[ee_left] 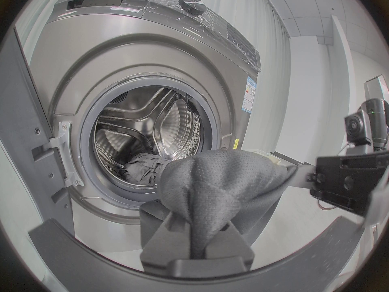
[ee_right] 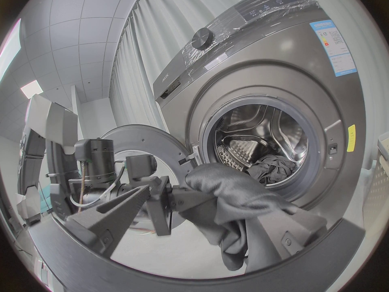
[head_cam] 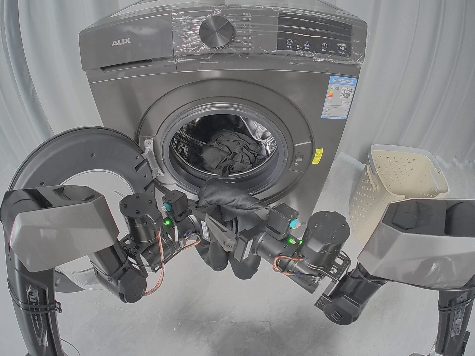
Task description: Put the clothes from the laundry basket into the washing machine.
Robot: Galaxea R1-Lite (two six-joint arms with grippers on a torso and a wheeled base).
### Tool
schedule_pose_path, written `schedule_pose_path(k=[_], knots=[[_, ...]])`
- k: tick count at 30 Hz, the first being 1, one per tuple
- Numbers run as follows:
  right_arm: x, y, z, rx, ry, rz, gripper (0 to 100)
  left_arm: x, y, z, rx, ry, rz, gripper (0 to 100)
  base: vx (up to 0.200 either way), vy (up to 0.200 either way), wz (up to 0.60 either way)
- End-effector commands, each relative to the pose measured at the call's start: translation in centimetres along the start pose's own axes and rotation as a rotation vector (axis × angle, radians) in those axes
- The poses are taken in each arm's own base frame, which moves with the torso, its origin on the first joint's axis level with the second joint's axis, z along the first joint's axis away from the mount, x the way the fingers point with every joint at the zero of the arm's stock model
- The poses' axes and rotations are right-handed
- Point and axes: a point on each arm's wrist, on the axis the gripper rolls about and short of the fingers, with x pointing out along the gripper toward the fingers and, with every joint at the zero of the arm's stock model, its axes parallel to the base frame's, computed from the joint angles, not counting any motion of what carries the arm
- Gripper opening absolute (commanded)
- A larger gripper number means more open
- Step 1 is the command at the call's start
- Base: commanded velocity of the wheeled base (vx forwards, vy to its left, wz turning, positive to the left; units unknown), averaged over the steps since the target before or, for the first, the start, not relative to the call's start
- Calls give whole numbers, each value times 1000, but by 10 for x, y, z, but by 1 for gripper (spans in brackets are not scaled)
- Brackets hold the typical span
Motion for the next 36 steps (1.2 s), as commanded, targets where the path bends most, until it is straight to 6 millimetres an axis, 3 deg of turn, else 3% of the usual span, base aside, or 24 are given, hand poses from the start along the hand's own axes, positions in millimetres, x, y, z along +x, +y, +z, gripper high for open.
schedule_pose_path(k=[1,7,13,17,21,27,28,36], knots=[[-46,3,-12,-8,173,7,100,-4,5,33,-13,-103,16,0,0,0,0],[-84,4,-4,-7,250,2,100,-18,1,63,-53,-175,12,0,0,0,0],[-111,3,44,-13,133,-10,100,-48,-8,98,-110,-247,-18,0,0,0,0],[-124,-15,70,-16,51,-81,100,-76,-19,116,-118,-279,-53,0,0,0,0],[-133,-28,71,-13,57,-147,100,-100,-24,116,-120,-255,-70,0,0,0,0],[-124,-50,83,-24,-13,-250,100,-107,-22,110,-116,-230,-47,0,0,0,0],[-120,-53,85,-17,-32,-273,100,-110,-22,102,-121,-192,-43,0,0,0,0],[-125,-66,83,-19,-24,-323,100,-117,-22,89,-126,-137,-20,0,0,0,0]])
